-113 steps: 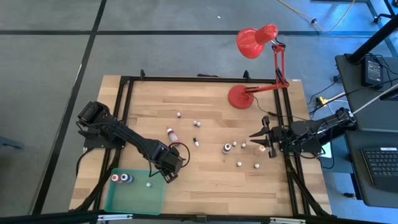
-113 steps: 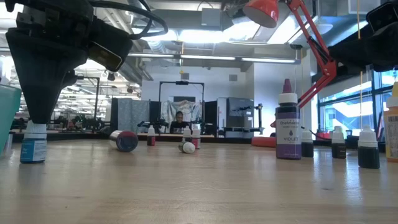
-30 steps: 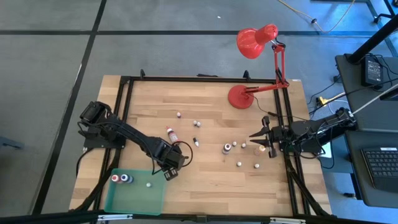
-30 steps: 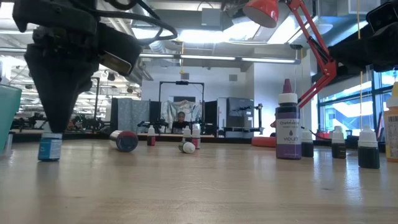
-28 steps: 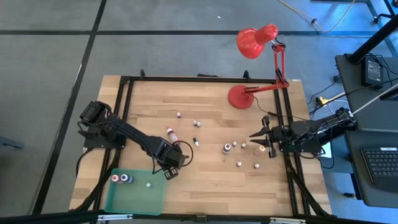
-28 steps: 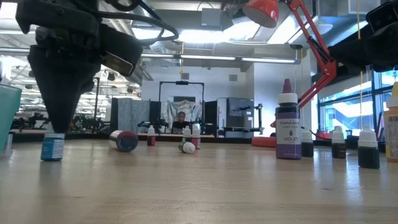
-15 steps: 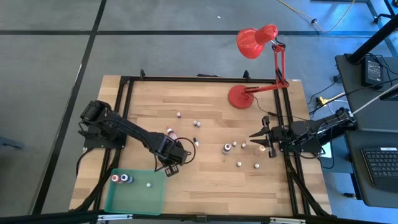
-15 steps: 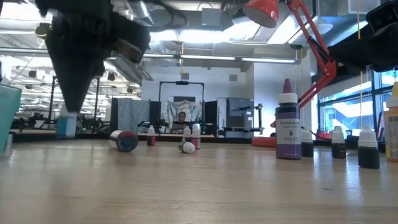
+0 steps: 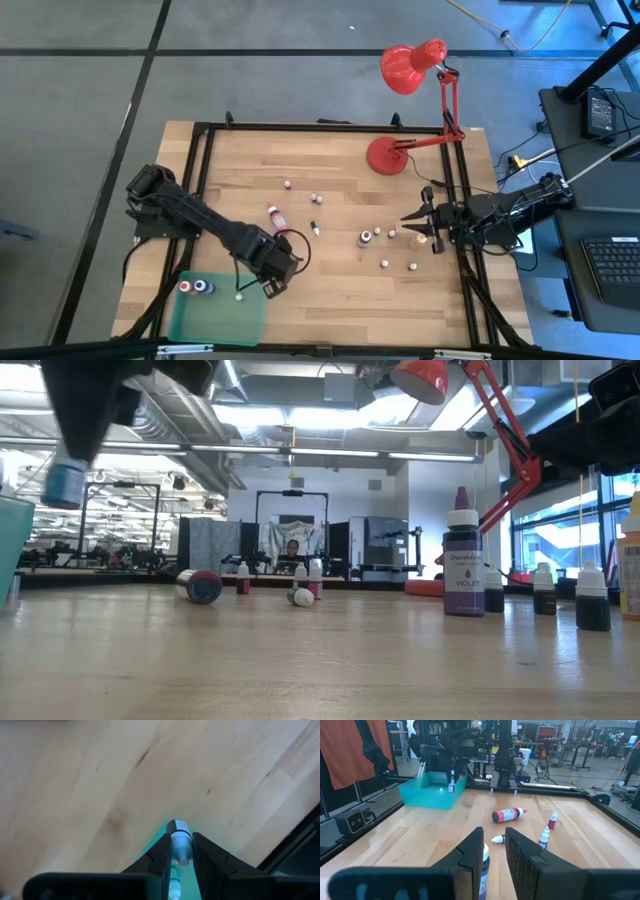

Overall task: Pick & Place food coloring
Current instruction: Put the blue food coloring into the blue bin

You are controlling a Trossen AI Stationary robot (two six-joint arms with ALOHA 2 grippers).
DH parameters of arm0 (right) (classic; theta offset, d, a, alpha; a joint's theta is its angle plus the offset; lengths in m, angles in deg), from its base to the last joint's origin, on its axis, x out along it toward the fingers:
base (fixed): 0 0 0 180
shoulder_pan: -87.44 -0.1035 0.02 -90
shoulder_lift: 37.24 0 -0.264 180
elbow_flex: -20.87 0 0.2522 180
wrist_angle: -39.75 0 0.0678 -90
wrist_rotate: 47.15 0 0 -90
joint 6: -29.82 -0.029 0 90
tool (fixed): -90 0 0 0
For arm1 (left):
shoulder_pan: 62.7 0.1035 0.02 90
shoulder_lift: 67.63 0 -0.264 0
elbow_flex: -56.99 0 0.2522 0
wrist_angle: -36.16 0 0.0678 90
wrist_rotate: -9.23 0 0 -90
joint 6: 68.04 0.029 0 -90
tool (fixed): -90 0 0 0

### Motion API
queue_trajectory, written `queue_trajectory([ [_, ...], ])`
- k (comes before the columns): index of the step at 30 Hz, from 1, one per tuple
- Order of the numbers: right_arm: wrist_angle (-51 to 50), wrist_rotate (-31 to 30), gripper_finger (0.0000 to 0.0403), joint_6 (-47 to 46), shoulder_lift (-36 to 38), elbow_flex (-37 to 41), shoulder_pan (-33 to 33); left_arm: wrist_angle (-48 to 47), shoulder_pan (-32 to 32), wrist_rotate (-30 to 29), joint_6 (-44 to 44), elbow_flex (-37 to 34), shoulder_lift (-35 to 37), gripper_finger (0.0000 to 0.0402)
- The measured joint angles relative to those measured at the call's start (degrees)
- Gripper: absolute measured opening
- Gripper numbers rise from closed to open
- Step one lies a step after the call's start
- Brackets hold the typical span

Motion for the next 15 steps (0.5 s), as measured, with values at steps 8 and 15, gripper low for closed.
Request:
queue_trajectory([
  [8, 0.0, 0.0, 0.0084, -0.2, 0.0, 0.0, 0.0, 0.0, -5.2, -0.6, -10.0, 0.1, 0.0, 0.0063],
  [15, 0.0, 0.0, 0.0084, -1.5, 0.0, 0.0, 0.0, 0.0, -9.8, -5.0, -19.5, 0.1, 0.0, 0.0063],
])
